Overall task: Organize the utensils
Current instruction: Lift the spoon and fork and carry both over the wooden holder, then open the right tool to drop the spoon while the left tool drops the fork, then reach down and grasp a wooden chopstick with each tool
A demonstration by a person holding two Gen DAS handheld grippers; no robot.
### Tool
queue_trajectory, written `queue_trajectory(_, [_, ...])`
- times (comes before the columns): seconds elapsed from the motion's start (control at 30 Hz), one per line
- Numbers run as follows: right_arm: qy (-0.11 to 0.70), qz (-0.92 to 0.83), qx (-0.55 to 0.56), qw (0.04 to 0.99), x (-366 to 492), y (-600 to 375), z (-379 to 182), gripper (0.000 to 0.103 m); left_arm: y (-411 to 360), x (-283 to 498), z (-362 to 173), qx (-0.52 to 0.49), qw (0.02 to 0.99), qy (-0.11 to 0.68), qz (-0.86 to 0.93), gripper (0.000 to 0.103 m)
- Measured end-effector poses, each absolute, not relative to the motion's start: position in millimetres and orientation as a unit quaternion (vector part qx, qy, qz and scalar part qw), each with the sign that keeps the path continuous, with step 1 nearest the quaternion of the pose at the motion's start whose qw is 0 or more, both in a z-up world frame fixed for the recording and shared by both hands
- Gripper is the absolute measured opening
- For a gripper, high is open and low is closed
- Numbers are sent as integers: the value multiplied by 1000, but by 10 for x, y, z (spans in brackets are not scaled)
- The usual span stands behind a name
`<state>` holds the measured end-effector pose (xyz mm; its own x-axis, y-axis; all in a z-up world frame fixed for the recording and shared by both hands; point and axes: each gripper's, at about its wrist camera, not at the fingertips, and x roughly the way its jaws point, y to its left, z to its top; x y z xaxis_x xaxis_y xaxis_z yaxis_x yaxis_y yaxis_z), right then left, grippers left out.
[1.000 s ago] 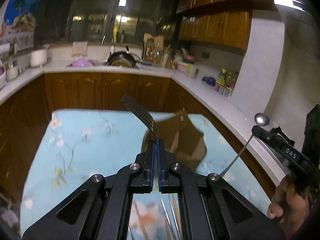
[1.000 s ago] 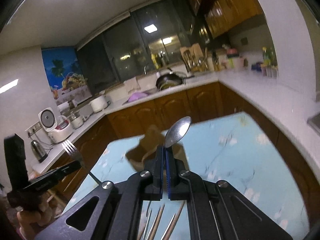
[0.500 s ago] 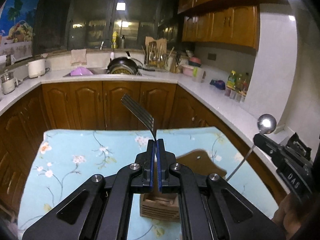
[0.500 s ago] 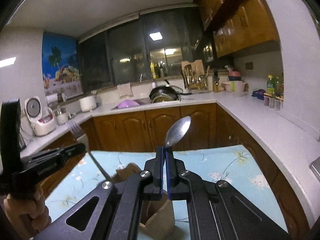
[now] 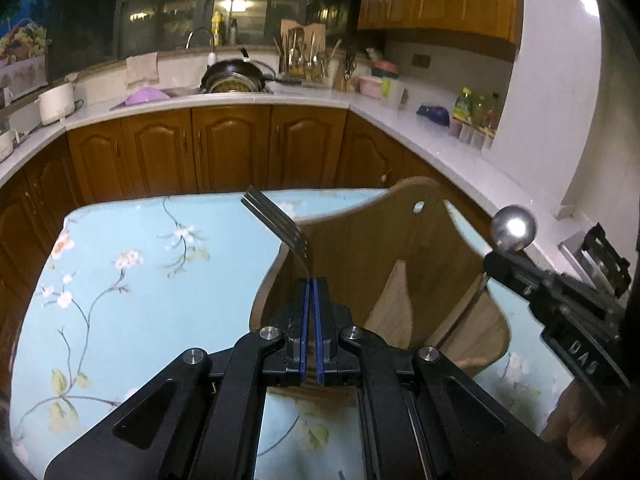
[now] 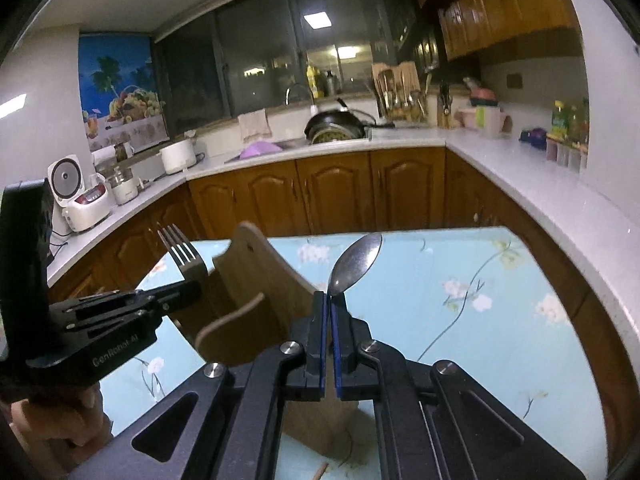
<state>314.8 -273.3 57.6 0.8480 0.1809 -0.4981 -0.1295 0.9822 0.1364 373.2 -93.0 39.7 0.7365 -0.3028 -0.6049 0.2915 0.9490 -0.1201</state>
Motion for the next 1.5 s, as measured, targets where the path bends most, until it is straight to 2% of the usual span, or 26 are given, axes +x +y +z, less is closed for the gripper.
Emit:
queue_trajectory(0.37, [266,84,59,958,3127,-2776,551,4,-898,3719,383,-14,930,334,-152,2])
queue_trajectory(0.53, [269,87,70,957,3122,-2795,573,8,-834,3675,399,-31,924,346,-160,11])
queue_trajectory(0.6, [270,87,78,956,3095,-2821,593,18,-804,3602,437,-34,926,340,-163,24])
queue_trajectory(0.67, [268,87,87,956,3057,-2837,626,46,-763,3502,480,-41,926,335,-170,32])
queue_trajectory(0.7, [265,87,91,956,3025,-2853,642,48,-743,3447,502,-40,928,331,-168,40])
queue_trajectory(0.77, [258,86,100,957,2935,-2893,679,48,-664,3293,561,-39,935,316,-157,50])
queue_trajectory(0.93, [252,86,118,957,2699,-2965,718,48,-421,3023,609,-63,938,310,-144,55])
queue_trajectory(1.07, [249,85,130,956,2478,-2997,712,55,-207,2799,597,-71,941,309,-121,64])
queue_trajectory(1.27, [254,91,139,953,2138,-2991,641,62,49,2369,413,-86,936,328,-91,66])
queue_trajectory(1.5, [281,85,149,944,1769,-2981,403,63,202,2055,85,-101,920,370,-76,66])
